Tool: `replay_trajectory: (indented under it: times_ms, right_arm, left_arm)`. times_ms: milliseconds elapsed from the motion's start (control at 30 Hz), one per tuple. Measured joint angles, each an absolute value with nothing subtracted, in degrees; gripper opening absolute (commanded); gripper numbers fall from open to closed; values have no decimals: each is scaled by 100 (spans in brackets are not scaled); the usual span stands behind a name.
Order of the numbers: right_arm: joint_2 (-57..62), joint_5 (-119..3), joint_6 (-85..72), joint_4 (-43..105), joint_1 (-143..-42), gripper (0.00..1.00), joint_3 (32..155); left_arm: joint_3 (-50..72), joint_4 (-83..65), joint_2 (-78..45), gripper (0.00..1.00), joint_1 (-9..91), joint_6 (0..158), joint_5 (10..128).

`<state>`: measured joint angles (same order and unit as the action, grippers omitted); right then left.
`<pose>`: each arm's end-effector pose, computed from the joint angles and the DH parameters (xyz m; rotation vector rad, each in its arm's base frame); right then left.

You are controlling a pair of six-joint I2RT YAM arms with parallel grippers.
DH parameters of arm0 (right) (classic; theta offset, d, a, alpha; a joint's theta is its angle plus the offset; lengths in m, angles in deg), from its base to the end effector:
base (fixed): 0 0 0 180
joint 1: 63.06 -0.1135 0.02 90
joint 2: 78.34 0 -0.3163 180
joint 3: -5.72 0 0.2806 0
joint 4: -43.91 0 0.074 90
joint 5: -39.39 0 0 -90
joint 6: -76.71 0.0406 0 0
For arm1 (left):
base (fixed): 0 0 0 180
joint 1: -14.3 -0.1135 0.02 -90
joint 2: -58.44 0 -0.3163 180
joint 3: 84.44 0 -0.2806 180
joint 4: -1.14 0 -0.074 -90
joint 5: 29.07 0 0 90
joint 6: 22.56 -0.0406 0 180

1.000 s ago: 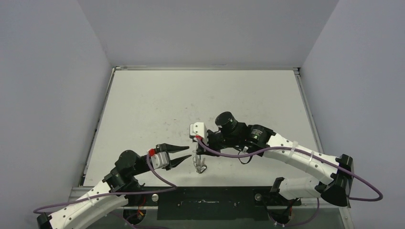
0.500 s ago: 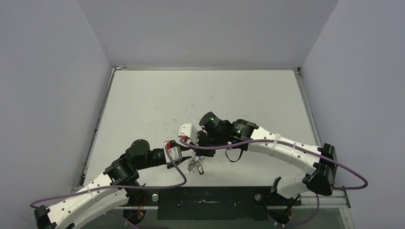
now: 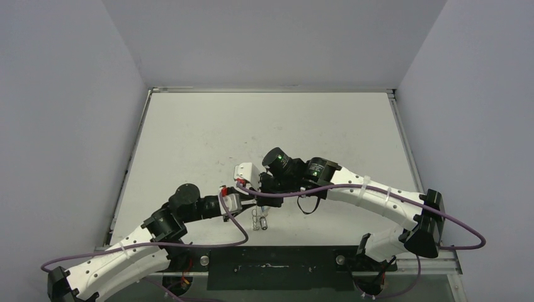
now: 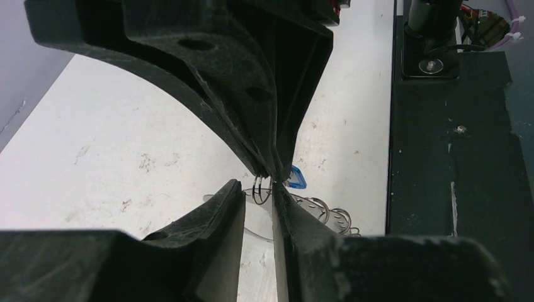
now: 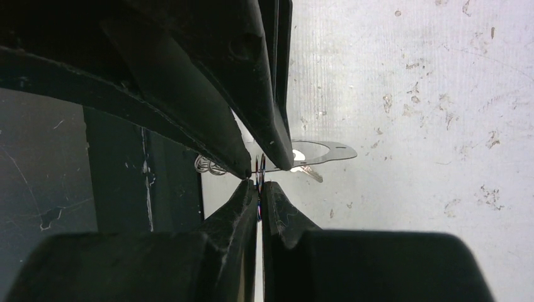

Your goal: Put the keys on the keyring

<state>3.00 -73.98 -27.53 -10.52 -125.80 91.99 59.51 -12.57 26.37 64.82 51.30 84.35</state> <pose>0.1342 0.2956 0.3657 -1.7232 1.8574 0.8592 0.0775 -0.1195 0.2821 1.2287 1.3065 -0.7900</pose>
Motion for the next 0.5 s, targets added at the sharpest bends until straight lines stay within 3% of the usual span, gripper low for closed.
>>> replay_trajectory:
  times_ms: [267, 433, 500]
  right_arm:
    - [300, -7398, -2737, -1063, -12580, 0, 9199]
    - [300, -7372, -2733, -1109, -12578, 0, 9197]
    - [294, -7350, -2707, -1094, -12578, 8, 9186]
  left_arm:
    - [5980, -991, 2423, 0, 6482, 5156, 8522]
    - [5984, -921, 2350, 0, 6482, 5172, 8564]
    - [5990, -914, 2359, 0, 6482, 5172, 8561]
